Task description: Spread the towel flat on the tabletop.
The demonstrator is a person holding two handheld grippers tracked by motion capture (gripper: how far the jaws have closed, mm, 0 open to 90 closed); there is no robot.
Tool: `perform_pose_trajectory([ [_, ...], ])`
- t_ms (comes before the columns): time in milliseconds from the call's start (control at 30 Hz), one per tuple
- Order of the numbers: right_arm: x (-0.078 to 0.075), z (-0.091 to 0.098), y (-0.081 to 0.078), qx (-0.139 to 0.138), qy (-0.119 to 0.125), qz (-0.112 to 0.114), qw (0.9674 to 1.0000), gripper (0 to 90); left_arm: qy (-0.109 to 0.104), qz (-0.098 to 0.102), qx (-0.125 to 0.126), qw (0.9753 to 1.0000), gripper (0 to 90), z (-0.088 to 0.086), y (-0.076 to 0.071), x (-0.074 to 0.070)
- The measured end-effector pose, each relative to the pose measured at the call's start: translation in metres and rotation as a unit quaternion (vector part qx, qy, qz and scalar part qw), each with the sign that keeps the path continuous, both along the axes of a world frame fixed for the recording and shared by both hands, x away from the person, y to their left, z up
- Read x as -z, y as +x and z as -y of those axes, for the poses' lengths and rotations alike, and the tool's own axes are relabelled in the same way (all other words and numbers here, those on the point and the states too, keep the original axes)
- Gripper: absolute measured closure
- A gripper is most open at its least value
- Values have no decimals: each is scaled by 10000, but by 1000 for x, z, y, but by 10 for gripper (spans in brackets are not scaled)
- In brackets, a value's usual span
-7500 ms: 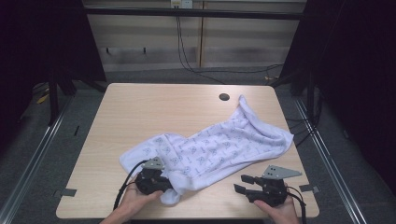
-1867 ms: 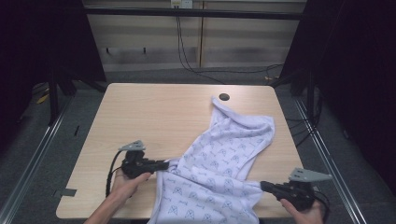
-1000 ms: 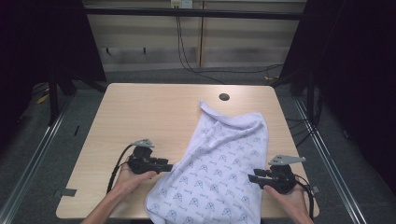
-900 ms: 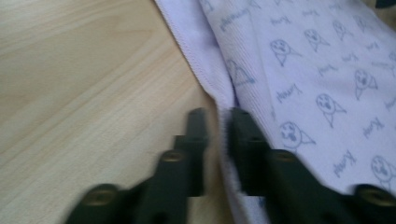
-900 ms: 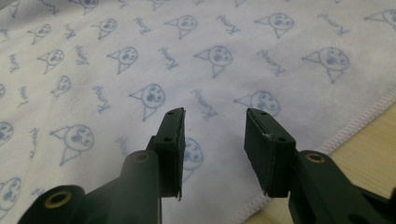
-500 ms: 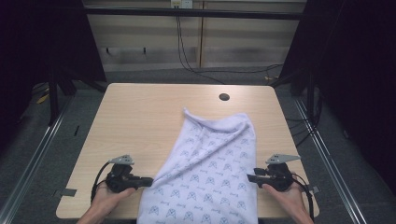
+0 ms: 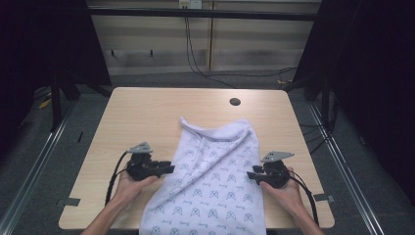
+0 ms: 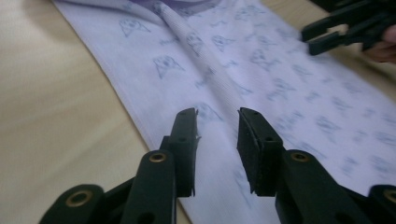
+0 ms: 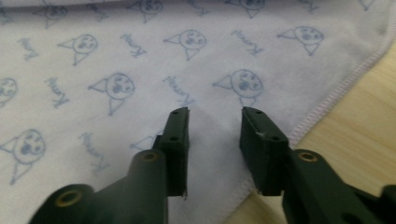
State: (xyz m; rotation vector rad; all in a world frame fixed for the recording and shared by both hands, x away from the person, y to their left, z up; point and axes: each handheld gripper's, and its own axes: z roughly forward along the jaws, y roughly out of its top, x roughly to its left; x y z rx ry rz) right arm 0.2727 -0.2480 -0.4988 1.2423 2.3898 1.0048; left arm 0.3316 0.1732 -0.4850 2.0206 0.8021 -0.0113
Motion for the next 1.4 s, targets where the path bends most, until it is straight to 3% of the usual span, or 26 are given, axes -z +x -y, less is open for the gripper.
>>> perform_pose_trajectory([
  [67,0,2,-3,7,-68,41,10000,749,185,-7,81,9998,671,16,7,8],
  [100,-1,4,-4,-32,-61,11,10000,807,408,83,133,9990,690,23,7,11],
  [133,-1,6,-7,-23,-3,-65,10000,843,679,39,274,9973,731,29,4,16],
  [167,-1,10,-11,-37,25,-94,9999,866,781,187,297,9963,757,29,0,18],
  [267,-3,18,-23,4,39,-219,9998,873,851,78,301,9959,836,20,-7,16],
  [367,-3,27,-37,-62,148,-280,9995,872,860,-39,335,9957,857,7,-24,15],
  [467,-4,30,-47,-112,168,-341,9992,871,802,-171,471,9955,850,-2,-43,14],
  [533,-5,29,-52,-193,212,-453,9986,862,807,-191,546,9951,800,-6,-52,12],
  [667,-6,22,-60,-458,178,-475,9977,834,739,-250,416,9961,735,-5,-50,13],
  [700,-6,21,-61,-480,176,-473,9976,832,808,-206,344,9959,737,-4,-46,12],
  [767,-5,21,-58,-457,226,-453,9977,783,905,22,278,9955,758,-1,-37,13],
  [800,-4,22,-54,-425,296,-472,9975,753,897,51,167,9958,759,0,-32,14],
  [833,-4,23,-50,-411,339,-460,9975,711,957,98,-118,9953,763,0,-25,14],
  [867,-4,23,-44,-250,295,-407,9984,679,1004,122,-182,9947,763,1,-20,14],
  [933,-3,23,-33,-128,316,-364,9988,652,1077,215,-240,9937,754,1,-12,14],
  [1033,-1,21,-20,-149,333,-289,9989,624,1035,224,-280,9940,751,-2,-12,15],
  [1167,1,18,-6,-139,392,-187,9990,615,883,126,-363,9953,742,-11,-11,16],
  [1267,1,16,1,-85,394,-194,9990,605,728,-54,-389,9966,719,-14,-10,16],
  [1333,3,16,3,-122,416,-123,9990,592,759,-161,-321,9965,659,-16,-15,14],
  [1400,3,16,2,-100,478,-179,9986,566,806,-144,-220,9964,667,-19,-26,13],
])
